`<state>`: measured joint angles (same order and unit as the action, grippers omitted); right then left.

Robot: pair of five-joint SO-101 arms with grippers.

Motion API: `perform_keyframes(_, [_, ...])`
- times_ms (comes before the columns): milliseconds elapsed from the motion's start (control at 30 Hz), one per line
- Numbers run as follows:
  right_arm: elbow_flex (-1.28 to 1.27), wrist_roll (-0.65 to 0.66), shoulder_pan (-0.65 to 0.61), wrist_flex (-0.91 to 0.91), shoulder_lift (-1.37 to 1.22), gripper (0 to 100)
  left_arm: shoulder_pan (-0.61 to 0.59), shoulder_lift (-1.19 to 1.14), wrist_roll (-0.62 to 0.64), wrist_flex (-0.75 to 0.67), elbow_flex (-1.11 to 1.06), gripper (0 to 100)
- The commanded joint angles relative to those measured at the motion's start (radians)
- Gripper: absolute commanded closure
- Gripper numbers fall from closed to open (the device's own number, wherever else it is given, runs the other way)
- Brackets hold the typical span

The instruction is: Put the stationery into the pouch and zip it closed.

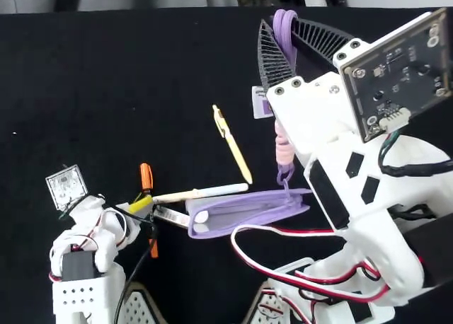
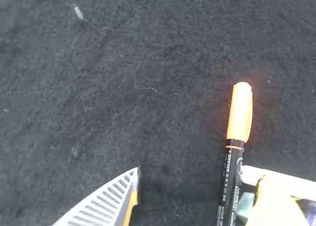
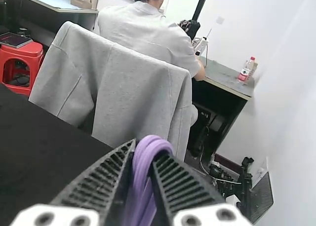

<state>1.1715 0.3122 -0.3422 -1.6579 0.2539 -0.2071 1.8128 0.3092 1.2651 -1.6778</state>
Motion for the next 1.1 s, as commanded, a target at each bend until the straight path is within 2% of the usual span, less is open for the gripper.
perform_keyframes(0, [0.001, 0.003, 0.015, 0.017, -0.010, 98.8, -0.004, 0.008, 0.000, 0.005, -0.022, 63])
perform_keyframes(1067, [0.007, 0.003, 0.011, -0.002, -0.002, 98.8, -0.005, 0.008, 0.000, 0.005, -0.022, 63])
